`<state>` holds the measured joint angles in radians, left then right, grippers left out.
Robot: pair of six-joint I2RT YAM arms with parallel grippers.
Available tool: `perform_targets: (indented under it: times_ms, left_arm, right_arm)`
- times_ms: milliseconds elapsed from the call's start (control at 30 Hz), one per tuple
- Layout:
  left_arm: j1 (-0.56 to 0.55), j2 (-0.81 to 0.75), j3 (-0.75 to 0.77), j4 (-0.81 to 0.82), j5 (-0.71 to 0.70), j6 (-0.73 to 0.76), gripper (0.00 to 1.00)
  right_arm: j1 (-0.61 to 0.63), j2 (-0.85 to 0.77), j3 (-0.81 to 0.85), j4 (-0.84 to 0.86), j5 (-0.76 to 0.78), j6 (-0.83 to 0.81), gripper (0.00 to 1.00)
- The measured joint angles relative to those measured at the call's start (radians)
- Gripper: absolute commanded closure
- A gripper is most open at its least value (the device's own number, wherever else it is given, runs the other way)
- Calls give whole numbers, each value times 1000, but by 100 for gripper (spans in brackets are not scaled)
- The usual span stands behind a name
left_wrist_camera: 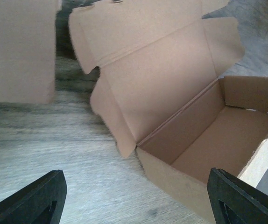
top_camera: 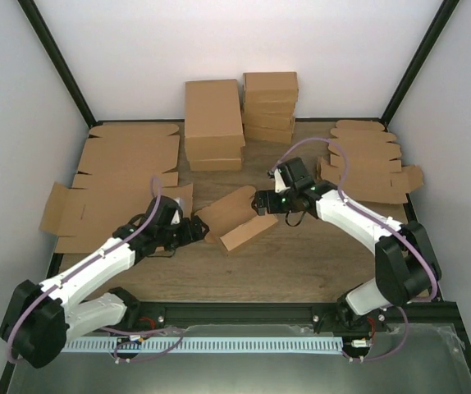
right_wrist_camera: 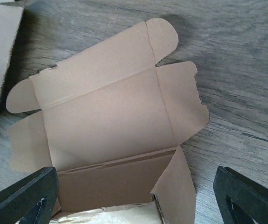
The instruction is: Fold the paper box
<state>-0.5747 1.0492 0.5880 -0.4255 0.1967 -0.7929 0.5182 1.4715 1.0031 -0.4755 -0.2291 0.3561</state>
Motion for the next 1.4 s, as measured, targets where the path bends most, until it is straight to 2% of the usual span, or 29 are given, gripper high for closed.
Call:
perform_targets:
  times_ms: [133, 267, 467, 667, 1000, 1400]
  left_arm:
    - [6, 45, -3, 72, 45, -17, 17]
    - [6, 56, -10, 113, 64, -21, 17]
    - [6, 55, -38, 151, 85, -38, 18]
    - [6, 32, -71, 162, 99, -53, 18]
    - [6, -3, -73, 161, 121, -41, 18]
    - [-4, -221, -78, 115, 191, 104, 18]
  right_arm:
    - [0, -1, -21, 1, 19, -1, 8]
    - [0, -60, -117, 14, 25, 3, 10]
    - [12, -225, -276, 45, 20, 64, 14]
    - [100, -377, -414, 57, 13, 199, 16]
    - [187, -521, -602, 76, -29, 388, 12]
    - [190, -591, -603, 89, -23, 389, 0]
